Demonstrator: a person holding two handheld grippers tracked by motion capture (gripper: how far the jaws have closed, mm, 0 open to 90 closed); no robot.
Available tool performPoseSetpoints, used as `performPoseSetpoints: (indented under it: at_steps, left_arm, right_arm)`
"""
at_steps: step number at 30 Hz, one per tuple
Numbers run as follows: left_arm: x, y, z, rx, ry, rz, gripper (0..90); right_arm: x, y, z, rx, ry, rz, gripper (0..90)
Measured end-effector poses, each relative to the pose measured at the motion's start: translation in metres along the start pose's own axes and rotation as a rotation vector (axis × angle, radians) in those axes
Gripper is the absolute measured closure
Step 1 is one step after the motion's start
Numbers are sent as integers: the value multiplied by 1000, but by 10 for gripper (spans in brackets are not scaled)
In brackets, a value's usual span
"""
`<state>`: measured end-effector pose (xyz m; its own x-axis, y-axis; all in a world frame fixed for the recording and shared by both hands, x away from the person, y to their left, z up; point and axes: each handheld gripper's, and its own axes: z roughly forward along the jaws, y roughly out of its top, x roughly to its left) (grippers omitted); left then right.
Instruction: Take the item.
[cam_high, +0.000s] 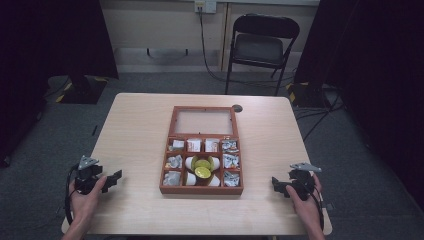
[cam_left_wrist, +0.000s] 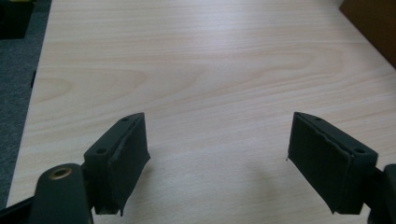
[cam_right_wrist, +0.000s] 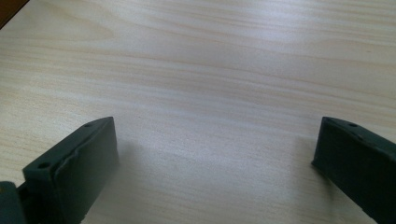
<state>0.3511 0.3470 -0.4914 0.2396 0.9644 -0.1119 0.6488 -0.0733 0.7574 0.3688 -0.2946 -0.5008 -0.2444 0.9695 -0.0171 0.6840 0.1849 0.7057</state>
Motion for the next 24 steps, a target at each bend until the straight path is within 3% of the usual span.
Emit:
performPoseSetpoints:
  at_steps: [5, 8, 10, 11, 13, 17, 22, 23, 24]
  left_arm:
    - [-5, 6, -4, -21, -32, 47, 204]
    - [-9, 7, -5, -18, -79, 46, 212]
    - [-10, 8, -5, -18, -77, 60, 217]
    - [-14, 10, -6, -24, -68, 90, 220]
    - [-17, 12, -5, -37, -51, 99, 250]
    - [-22, 15, -3, -31, -91, 92, 253]
    - [-30, 20, -5, -41, -99, 139, 247]
    - [-34, 24, -5, -34, -74, 176, 246]
    - [-35, 26, -5, -36, -80, 173, 246]
  right_arm:
    - [0, 0, 0, 0, 0, 0, 0]
    - [0, 0, 0, 0, 0, 1, 0]
    - [0, 0, 0, 0, 0, 1, 0]
    - [0, 0, 0, 0, 0, 1, 0]
    - [0, 0, 0, 0, 0, 1, 0]
    - [0, 0, 0, 0, 0, 1, 0]
    - [0, 0, 0, 0, -2, 0, 0]
    - [0, 0, 0, 0, -1, 0, 0]
    - [0, 0, 0, 0, -1, 0, 0]
